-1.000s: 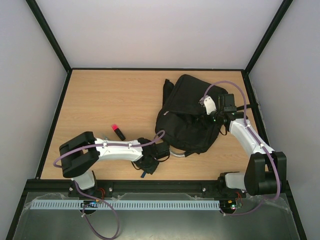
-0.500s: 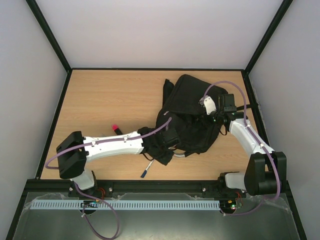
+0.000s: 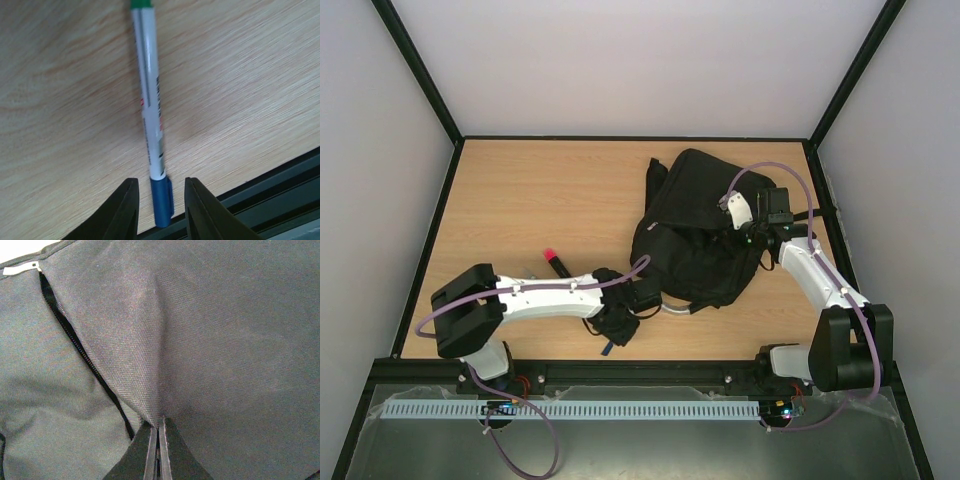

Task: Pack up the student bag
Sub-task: Pick up the stationery from the center of the board.

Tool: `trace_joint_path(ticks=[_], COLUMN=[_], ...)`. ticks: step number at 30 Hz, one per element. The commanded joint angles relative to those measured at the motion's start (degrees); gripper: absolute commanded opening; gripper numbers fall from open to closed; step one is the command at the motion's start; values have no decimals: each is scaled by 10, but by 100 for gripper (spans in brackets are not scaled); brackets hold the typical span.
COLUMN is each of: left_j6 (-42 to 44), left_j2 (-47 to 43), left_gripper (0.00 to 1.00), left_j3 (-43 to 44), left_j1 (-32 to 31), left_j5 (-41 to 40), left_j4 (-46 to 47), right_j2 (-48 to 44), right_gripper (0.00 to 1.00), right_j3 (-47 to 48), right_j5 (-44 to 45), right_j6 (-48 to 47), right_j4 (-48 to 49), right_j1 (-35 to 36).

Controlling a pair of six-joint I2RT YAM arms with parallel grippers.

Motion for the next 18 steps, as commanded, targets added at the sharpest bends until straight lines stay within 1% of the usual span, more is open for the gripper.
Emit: trace_joint_path(ticks=[1,11,18], left_j6=[-7,12,18], left_j2=[-12,24,50], left_gripper=[26,25,21], left_j3=[-15,-16,-16], left_j1=[3,5,7], left_j5=[-10,-8,-14], left_j4=[-13,16,23], right_j2=[-14,-15,-17], right_gripper=[1,1,1], right_j3=[-8,-9,-10], right_j5=[-22,-22,-22], right_j6=[-2,-5,-8], right_j4=[-14,-16,-17], right_j1=[4,4,4])
